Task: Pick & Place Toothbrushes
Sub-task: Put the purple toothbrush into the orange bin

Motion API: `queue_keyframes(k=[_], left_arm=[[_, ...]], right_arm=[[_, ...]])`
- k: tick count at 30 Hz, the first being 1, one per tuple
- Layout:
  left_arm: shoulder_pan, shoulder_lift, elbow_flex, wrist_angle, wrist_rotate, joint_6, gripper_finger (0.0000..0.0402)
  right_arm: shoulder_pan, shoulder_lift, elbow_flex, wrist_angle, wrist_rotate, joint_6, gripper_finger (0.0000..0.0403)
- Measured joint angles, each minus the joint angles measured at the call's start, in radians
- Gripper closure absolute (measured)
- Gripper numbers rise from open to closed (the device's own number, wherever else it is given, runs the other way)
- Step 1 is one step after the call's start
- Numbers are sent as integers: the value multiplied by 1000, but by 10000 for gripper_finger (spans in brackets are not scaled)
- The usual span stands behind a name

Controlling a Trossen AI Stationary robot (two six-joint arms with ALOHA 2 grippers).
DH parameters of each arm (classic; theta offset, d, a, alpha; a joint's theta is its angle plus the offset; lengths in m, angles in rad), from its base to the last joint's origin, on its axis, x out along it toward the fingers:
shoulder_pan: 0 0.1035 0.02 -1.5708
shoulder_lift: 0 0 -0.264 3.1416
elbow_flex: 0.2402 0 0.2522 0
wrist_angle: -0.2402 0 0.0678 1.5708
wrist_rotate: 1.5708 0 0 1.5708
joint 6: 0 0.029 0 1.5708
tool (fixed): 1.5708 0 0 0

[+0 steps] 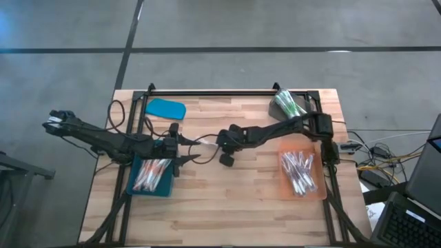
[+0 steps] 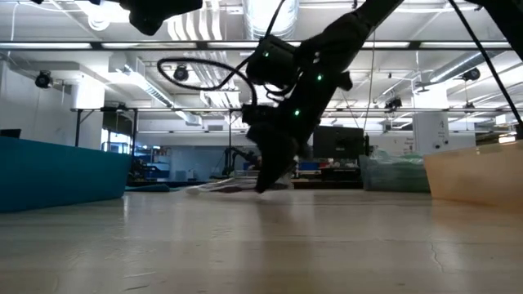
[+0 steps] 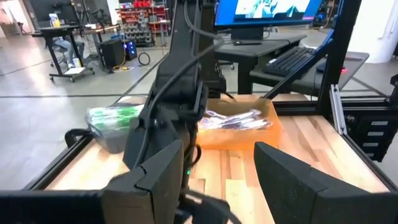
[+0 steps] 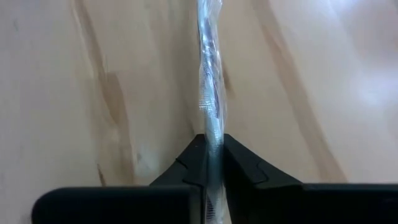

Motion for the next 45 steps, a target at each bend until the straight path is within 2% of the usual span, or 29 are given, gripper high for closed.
queue_keyframes(k=[5, 13, 19, 26, 34, 40, 45], left_arm=[[1, 0, 0, -8, 0, 0, 199], [1, 2, 0, -16, 0, 0, 199], [1, 5, 0, -29, 0, 0, 199], [0, 5, 0, -35, 0, 0, 199], [0, 0, 0, -38, 23, -26, 199], [-1, -53, -4, -72, 215, 2, 199], [-3, -145, -94, -103, 214, -29, 200]], right_arm=[[1, -93, 2, -154, 45, 54, 382], [50, -326, 3, -411, 155, 273, 382], [149, -519, 3, -606, 298, 477, 382], [337, -672, 3, -863, 451, 818, 383], [569, -672, -1, -1171, 482, 1330, 383], [736, -625, -1, -1263, 451, 1610, 383], [844, -594, -7, -1292, 436, 1768, 383]])
